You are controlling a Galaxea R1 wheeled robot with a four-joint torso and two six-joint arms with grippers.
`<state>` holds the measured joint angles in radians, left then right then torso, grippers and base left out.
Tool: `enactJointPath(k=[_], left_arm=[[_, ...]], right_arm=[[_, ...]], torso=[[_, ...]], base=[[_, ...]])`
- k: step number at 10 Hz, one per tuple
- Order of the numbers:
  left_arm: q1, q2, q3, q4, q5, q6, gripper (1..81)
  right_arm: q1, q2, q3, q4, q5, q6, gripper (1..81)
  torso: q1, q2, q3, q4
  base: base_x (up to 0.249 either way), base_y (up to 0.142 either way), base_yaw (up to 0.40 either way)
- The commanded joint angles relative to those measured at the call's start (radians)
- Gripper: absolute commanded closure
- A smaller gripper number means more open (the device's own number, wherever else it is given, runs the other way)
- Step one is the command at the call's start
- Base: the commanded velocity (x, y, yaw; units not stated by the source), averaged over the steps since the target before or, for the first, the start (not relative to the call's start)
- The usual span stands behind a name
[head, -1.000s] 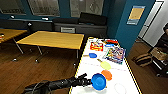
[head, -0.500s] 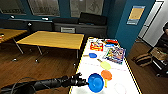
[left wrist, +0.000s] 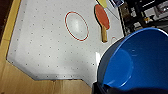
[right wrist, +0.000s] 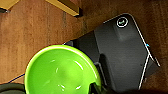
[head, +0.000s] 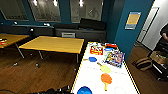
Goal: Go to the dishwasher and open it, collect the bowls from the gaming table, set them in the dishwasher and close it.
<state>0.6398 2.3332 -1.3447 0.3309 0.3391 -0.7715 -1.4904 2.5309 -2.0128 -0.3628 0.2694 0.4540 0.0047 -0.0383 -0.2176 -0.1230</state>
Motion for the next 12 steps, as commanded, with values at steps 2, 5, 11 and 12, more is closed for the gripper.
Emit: enactJointPath(k=[2, 5, 11, 12], left_arm=[[0.016, -0.053, 0.061, 0.134, -0.022, 0.004, 81.1], [0.106, -0.038, 0.012, 0.193, -0.023, 0.004, 81.1], [0.318, 0.009, -0.171, 0.341, -0.080, 0.006, 81.1], [0.349, 0.023, -0.224, 0.342, -0.130, 0.008, 81.1]], right_arm=[[0.031, -0.036, 0.008, -0.021, -0.030, 0.003, 81.1], [0.031, -0.034, -0.001, -0.021, -0.030, 0.003, 81.1], [0.037, 0.001, -0.102, -0.007, -0.038, 0.037, 81.1], [0.034, 0.013, -0.121, -0.007, -0.039, 0.037, 81.1]], torso=[[0.000, 0.000, 0.093, 0.000], [-0.002, -0.001, 0.086, 0.000], [-0.003, -0.002, 0.093, 0.000], [-0.003, -0.002, 0.093, 0.000]], base=[[0.000, 0.000, 0.000], [0.000, 0.000, 0.000], [0.000, 0.000, 0.000], [0.000, 0.000, 0.000]])
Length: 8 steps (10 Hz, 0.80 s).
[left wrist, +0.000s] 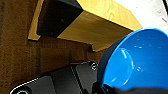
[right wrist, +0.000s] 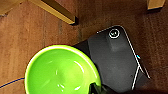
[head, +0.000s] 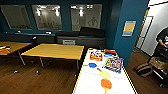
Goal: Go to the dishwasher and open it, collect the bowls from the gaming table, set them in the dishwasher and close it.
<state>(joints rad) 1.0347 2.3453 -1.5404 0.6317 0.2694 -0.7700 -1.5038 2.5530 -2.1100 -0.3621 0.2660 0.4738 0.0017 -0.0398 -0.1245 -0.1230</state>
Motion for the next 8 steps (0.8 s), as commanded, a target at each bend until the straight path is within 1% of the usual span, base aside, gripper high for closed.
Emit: enactJointPath(k=[1, 3, 4, 5, 6, 7, 8], left_arm=[[-0.015, 0.022, -0.066, 0.054, -0.091, 0.008, 81.1], [0.046, 0.046, -0.110, 0.086, -0.101, 0.008, 81.1], [0.077, 0.060, -0.129, 0.100, -0.117, 0.008, 81.1], [0.100, 0.076, -0.164, 0.112, -0.157, 0.008, 81.1], [0.123, 0.091, -0.191, 0.112, -0.177, 0.008, 81.1], [0.144, 0.109, -0.218, 0.112, -0.179, 0.008, 81.1], [0.161, 0.131, -0.240, 0.132, -0.180, 0.008, 81.1]], right_arm=[[0.044, -0.003, -0.033, -0.009, -0.036, 0.017, 81.1], [0.036, 0.020, -0.074, -0.008, -0.040, 0.017, 81.1], [0.033, 0.040, -0.106, -0.008, -0.042, 0.019, 81.1], [0.032, 0.068, -0.142, -0.011, -0.063, 0.017, 81.1], [0.027, 0.095, -0.174, -0.014, -0.074, 0.017, 81.1], [0.026, 0.112, -0.194, -0.017, -0.079, 0.017, 81.1], [0.026, 0.127, -0.209, -0.017, -0.089, 0.017, 81.1]], torso=[[0.000, 0.000, 0.000, 0.000], [0.000, 0.000, 0.000, 0.000], [0.000, 0.000, 0.000, 0.000], [0.000, 0.000, 0.000, 0.000], [0.000, 0.000, 0.000, 0.000], [0.000, 0.000, 0.000, 0.000], [0.000, 0.000, 0.001, 0.000]], base=[[0.000, 0.000, 0.000], [0.000, 0.000, 0.000], [0.000, 0.000, 0.000], [0.000, 0.000, 0.000], [0.000, 0.000, 0.000], [0.000, 0.000, 0.000], [0.000, 0.000, 0.000]])
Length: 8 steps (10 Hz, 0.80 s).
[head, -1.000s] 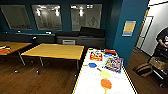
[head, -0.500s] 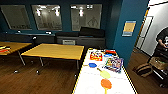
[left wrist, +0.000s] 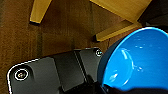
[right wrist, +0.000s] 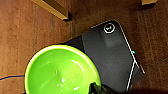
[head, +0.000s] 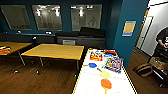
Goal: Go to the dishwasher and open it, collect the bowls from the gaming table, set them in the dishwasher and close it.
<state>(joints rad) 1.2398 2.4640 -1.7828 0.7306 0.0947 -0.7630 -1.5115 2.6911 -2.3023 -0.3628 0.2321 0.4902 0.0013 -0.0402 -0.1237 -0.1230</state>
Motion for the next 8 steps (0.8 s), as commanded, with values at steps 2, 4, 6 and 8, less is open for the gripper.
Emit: enactJointPath(k=[2, 4, 6, 8], left_arm=[[-0.026, 0.050, -0.038, 0.053, -0.007, 0.001, 81.1], [-0.016, 0.067, -0.058, 0.058, -0.009, 0.001, 81.1], [-0.016, 0.076, -0.060, 0.059, -0.009, 0.001, 81.1], [-0.016, 0.087, -0.060, 0.059, -0.007, 0.001, 81.1]], right_arm=[[0.032, 0.020, -0.058, -0.021, -0.063, 0.001, 81.1], [0.030, 0.038, -0.080, -0.024, -0.065, 0.001, 81.1], [0.030, 0.042, -0.081, -0.033, -0.066, -0.001, 81.1], [0.030, 0.042, -0.081, -0.033, -0.066, -0.001, 81.1]], torso=[[0.000, 0.000, 0.000, 0.000], [0.000, 0.000, 0.000, 0.000], [0.000, 0.000, 0.000, 0.000], [0.000, 0.000, 0.000, 0.000]], base=[[0.000, 0.000, 0.000], [0.000, 0.000, 0.000], [0.000, 0.000, 0.000], [-0.074, 0.000, 0.000]])
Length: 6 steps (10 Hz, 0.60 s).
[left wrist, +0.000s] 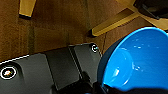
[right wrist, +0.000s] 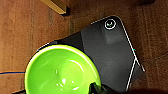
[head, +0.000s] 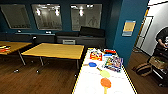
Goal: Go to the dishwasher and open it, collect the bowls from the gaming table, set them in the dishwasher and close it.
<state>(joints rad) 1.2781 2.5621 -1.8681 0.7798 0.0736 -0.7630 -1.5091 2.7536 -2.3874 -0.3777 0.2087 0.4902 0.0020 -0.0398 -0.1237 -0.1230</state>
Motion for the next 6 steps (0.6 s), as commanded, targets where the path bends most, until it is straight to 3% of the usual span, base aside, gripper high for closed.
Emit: enactJointPath(k=[1, 6], left_arm=[[-0.055, -0.005, 0.020, 0.010, 0.014, 0.001, 81.1], [-0.046, 0.021, -0.023, 0.012, 0.014, 0.002, 81.1]], right_arm=[[0.026, -0.021, 0.002, -0.018, -0.043, -0.001, 81.1], [0.023, -0.021, 0.002, -0.018, -0.042, -0.001, 81.1]], torso=[[0.000, 0.000, 0.000, 0.000], [-0.002, -0.002, 0.001, 0.000]], base=[[-0.090, 0.000, 0.000], [-0.103, 0.000, 0.000]])
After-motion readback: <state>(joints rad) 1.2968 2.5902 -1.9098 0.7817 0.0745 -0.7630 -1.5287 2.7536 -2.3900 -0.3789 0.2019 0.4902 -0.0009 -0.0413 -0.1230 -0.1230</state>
